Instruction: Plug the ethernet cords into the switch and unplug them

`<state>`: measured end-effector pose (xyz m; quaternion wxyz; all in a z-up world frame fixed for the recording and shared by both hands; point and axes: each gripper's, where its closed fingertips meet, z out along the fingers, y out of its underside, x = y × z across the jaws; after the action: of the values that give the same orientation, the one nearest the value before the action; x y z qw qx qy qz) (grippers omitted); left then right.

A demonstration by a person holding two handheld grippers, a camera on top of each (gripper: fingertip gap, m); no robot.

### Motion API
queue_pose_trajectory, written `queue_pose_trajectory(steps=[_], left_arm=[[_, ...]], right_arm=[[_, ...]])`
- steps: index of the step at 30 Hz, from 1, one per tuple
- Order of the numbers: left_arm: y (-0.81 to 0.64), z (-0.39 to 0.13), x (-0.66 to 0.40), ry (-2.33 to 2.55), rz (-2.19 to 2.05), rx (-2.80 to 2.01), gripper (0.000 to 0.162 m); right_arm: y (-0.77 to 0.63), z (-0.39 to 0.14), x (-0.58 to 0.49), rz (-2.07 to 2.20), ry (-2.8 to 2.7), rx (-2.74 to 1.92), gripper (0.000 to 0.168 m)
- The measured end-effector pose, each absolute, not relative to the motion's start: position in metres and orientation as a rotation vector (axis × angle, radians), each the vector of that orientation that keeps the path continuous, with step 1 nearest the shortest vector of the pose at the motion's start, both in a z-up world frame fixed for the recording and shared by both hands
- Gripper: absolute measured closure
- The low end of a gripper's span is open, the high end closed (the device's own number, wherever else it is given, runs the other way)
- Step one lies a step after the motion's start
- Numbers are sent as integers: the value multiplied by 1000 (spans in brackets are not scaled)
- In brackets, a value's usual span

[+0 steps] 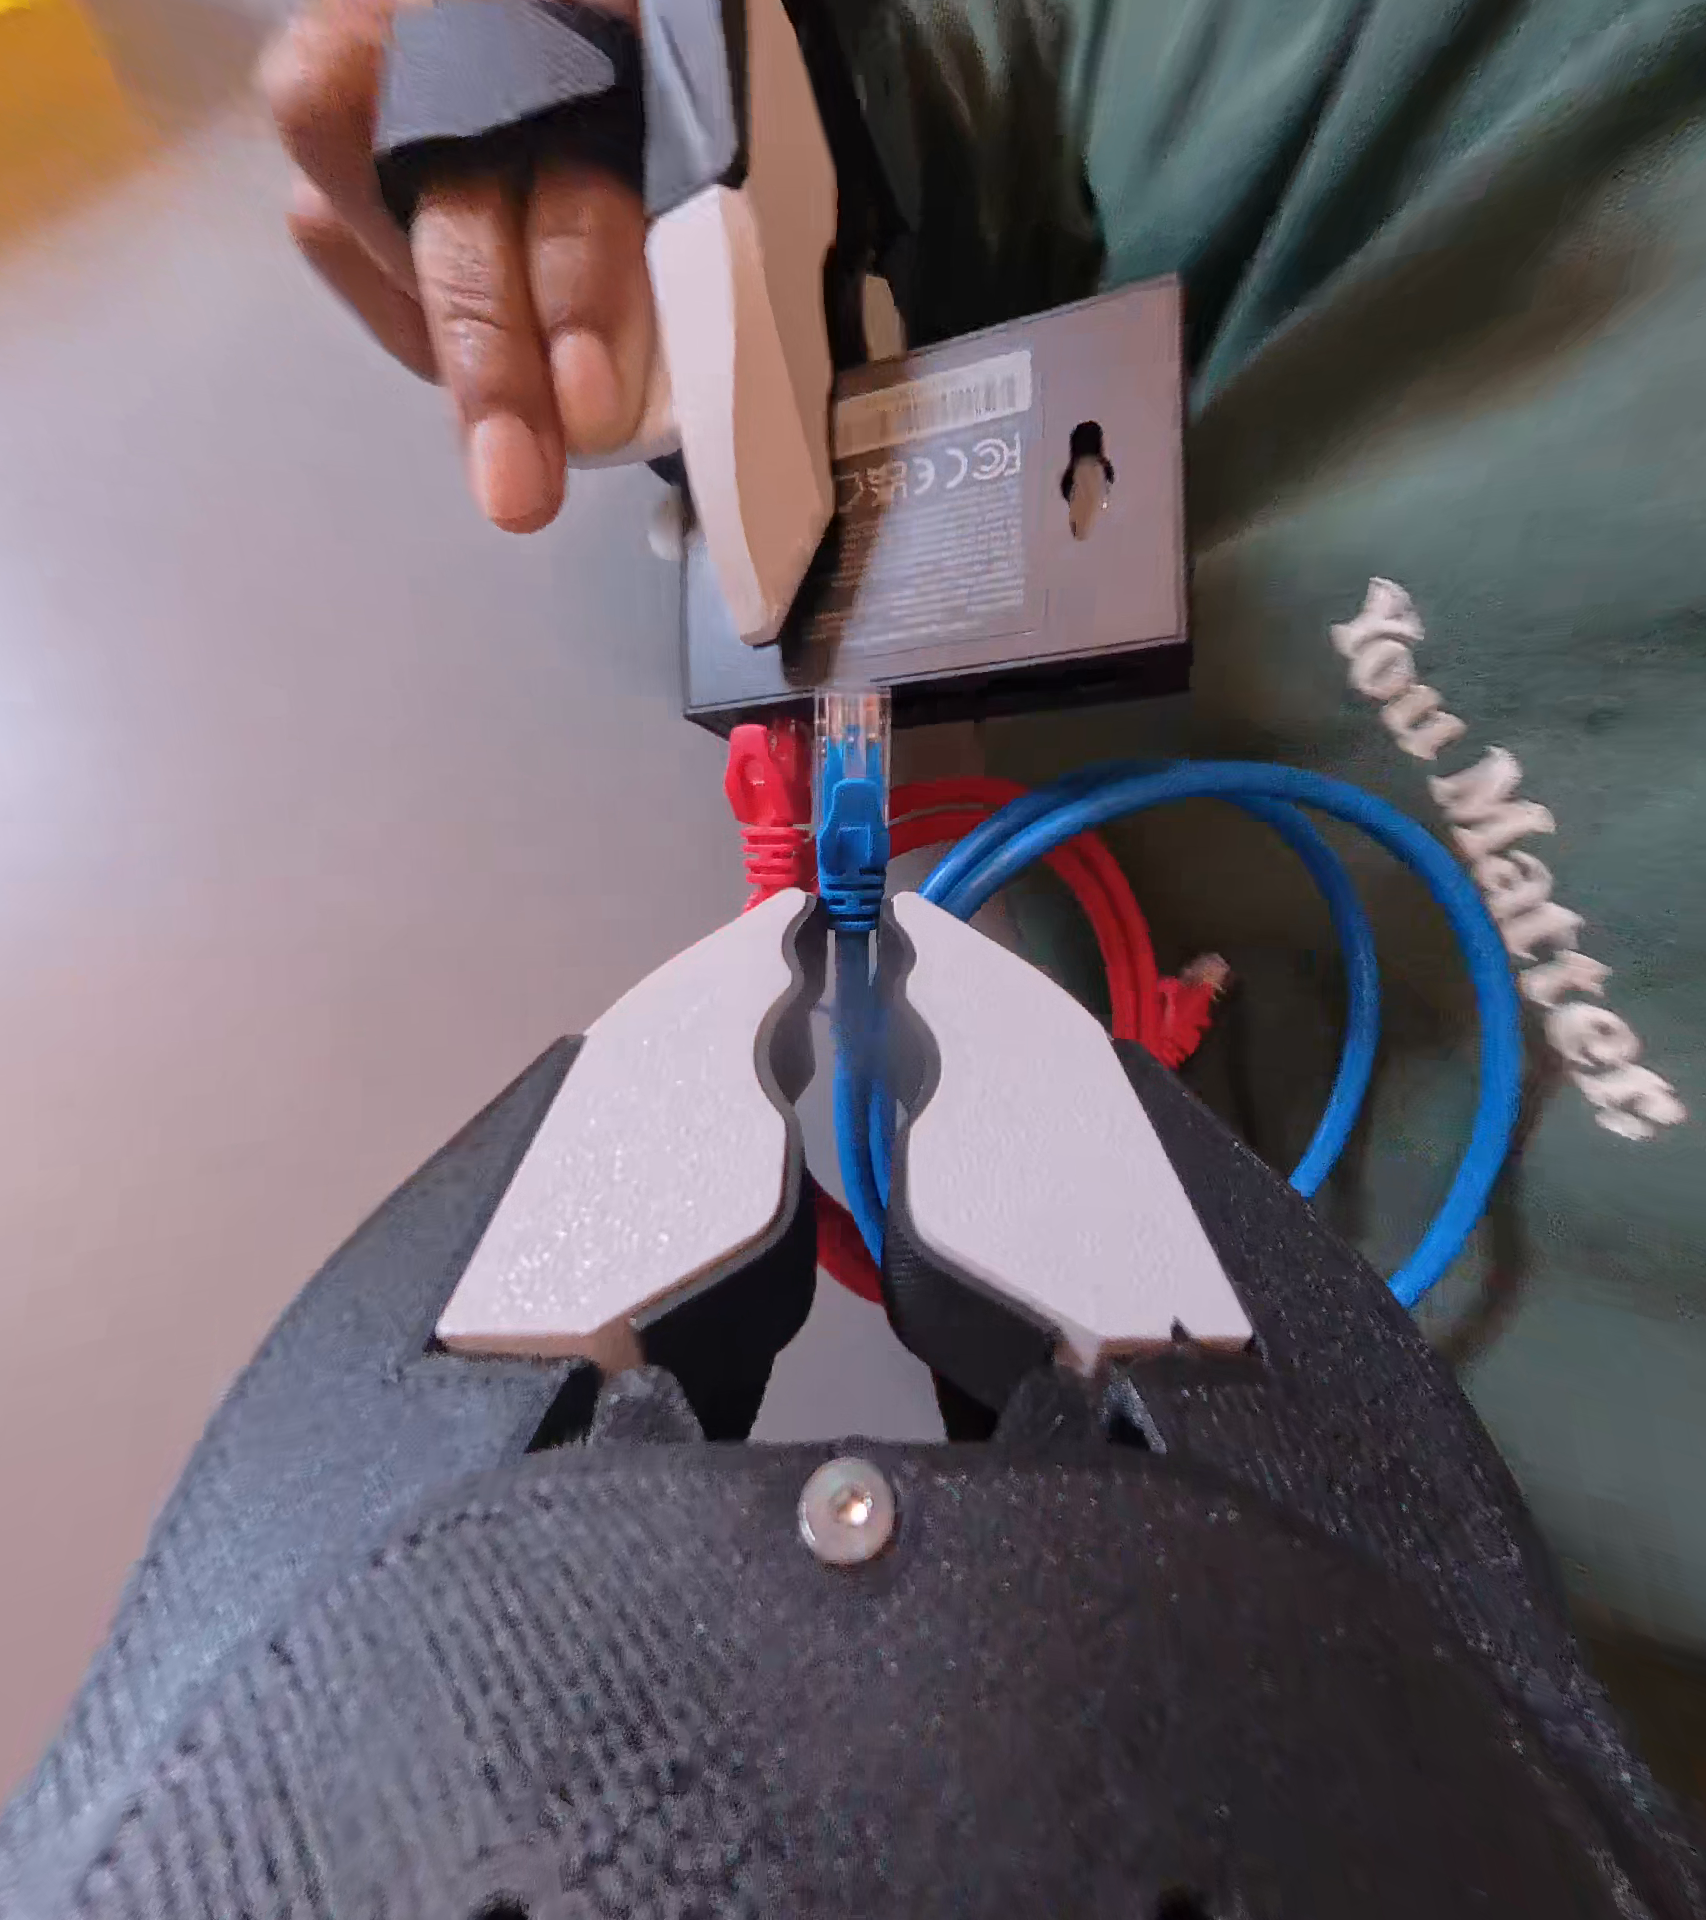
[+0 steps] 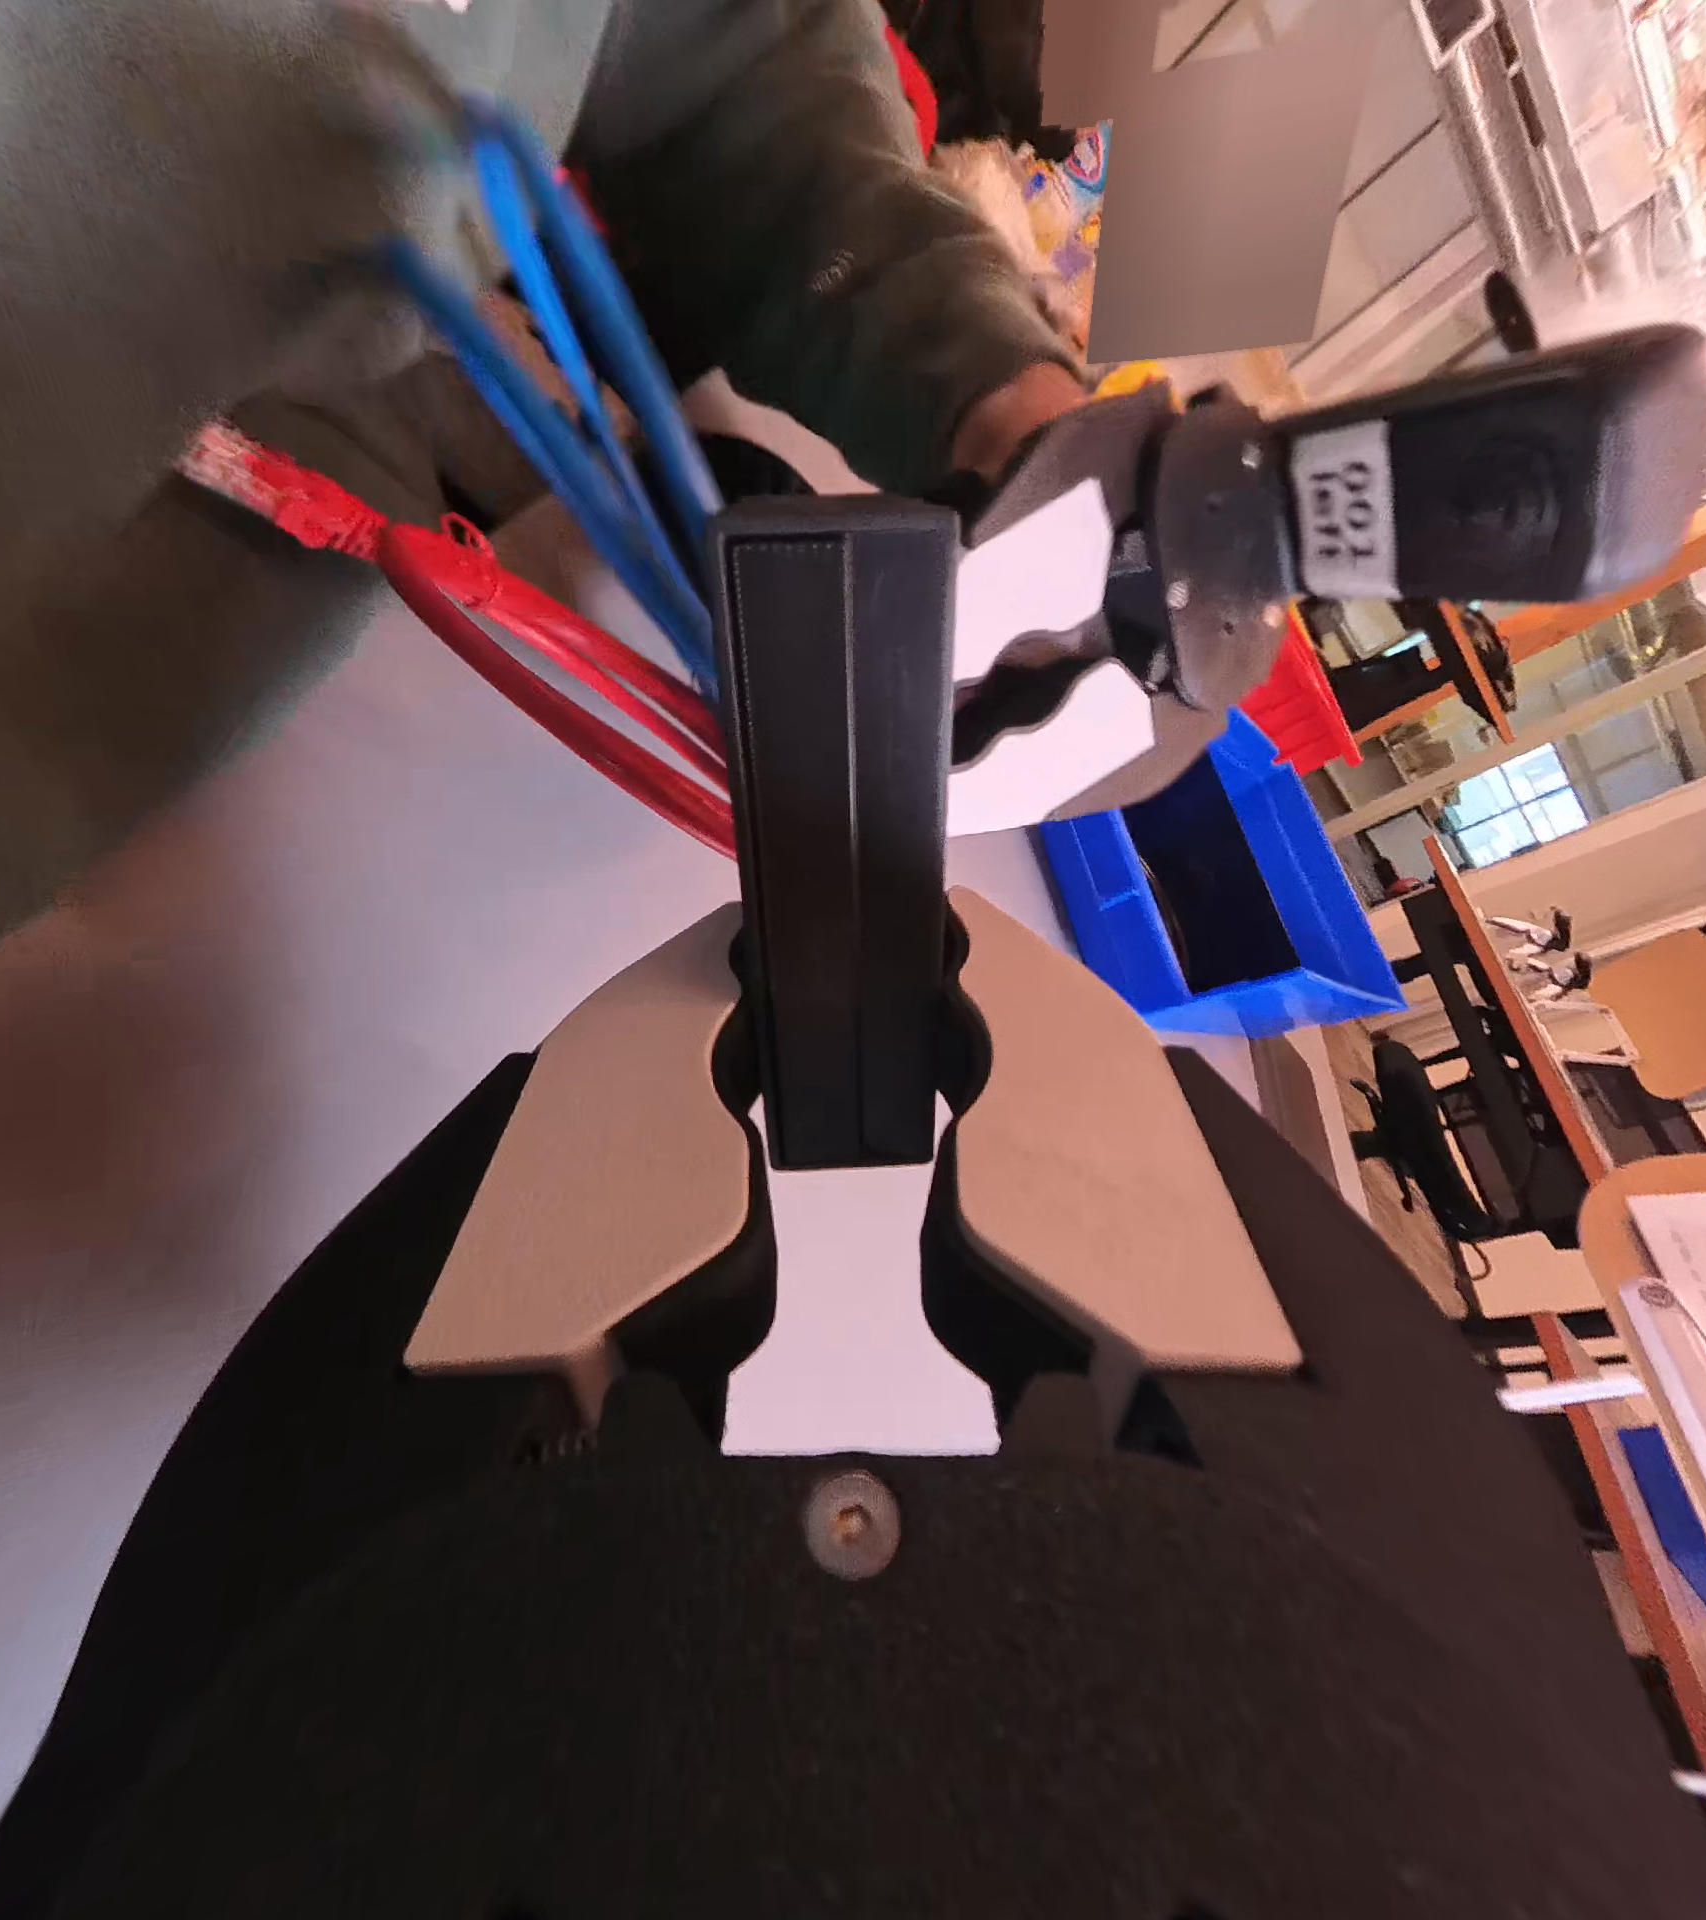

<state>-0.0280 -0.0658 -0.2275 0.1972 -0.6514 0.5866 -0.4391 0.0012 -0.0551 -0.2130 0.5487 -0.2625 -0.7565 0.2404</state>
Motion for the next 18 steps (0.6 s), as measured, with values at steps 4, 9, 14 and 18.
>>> queue_pose_trajectory(steps=[4,9,14,18], left_arm=[[-81,-227,-36,1948,-1194,-1909,152],[-76,-225,-35,1970,-1192,-2027,153],[-73,-226,-32,1966,-1247,-2089,153],[-77,-233,-34,2055,-1180,-2149,153]], right_arm=[[-62,-204,-4,591,-1773,-593,138],[-57,-201,1,566,-1756,-602,138],[-60,-206,1,540,-1787,-579,138],[-62,-211,-1,542,-1807,-576,138]])
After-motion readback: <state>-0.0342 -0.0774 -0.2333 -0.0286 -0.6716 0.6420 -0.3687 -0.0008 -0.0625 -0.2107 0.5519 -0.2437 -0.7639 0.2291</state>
